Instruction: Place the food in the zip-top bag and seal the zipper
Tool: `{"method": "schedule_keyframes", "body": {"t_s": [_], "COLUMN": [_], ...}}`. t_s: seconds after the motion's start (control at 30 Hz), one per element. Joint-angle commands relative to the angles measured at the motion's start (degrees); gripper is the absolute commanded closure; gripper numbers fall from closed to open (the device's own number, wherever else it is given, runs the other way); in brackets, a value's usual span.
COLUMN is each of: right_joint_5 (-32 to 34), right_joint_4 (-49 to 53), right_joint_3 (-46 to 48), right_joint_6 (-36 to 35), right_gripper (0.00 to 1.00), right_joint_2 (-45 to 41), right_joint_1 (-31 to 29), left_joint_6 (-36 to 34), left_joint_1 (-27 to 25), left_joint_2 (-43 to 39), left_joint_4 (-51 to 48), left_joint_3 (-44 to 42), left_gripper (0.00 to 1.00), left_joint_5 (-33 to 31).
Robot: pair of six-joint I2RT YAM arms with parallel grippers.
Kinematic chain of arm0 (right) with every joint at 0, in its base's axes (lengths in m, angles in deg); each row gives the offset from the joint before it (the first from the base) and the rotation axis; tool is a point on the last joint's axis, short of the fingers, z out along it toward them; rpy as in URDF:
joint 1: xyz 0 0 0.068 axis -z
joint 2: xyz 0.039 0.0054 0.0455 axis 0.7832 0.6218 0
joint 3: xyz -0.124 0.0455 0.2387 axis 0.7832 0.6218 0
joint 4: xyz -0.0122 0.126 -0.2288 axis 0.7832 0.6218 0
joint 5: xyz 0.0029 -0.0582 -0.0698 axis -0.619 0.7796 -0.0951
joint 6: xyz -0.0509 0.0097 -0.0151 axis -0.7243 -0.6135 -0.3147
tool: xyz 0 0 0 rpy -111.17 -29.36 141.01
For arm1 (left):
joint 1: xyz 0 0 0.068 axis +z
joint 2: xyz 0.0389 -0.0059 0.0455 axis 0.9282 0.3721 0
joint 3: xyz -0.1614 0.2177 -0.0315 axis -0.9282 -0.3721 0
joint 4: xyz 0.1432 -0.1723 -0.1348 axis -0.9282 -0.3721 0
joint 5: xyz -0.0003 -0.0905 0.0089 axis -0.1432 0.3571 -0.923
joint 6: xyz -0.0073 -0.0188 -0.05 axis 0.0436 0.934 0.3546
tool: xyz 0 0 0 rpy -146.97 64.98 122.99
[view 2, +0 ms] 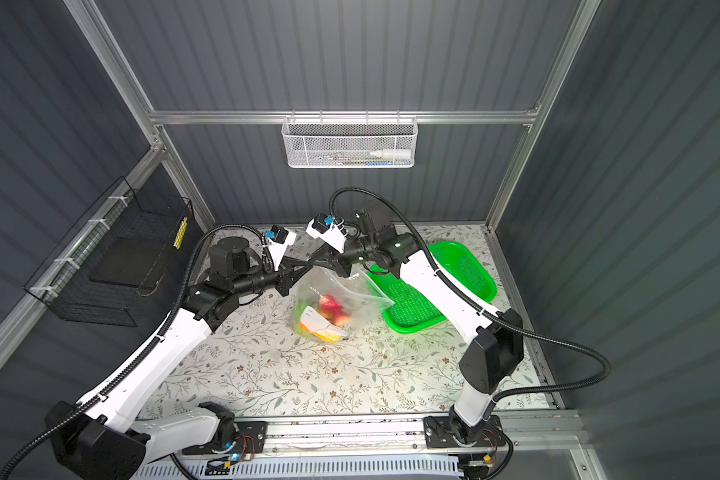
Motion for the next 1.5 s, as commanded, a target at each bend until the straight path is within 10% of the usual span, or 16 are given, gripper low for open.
{"method": "schedule_keyframes", "body": {"t_s": [0.0, 1.47], "right_joint_5": [-0.8, 22.5], "right_joint_4": [1.7, 5.3], "right_joint_3": [-0.2, 35.0], "right_joint_6": [-0.7, 7.6], "right_gripper": [0.94, 0.93], "right_joint_2": [-0.3, -24.6], "right_joint_1": [0.1, 3.3], "left_joint_6": [0.0, 8.0], "left_joint_1": [0.4, 1.8], "left_joint_2": [-0.9, -1.1], "left_joint_4": [0.1, -0.5], "left_joint_3": [1.7, 0.7], "left_gripper": [1.0, 1.0], "left_joint_5": [-1.0, -30.5]}}
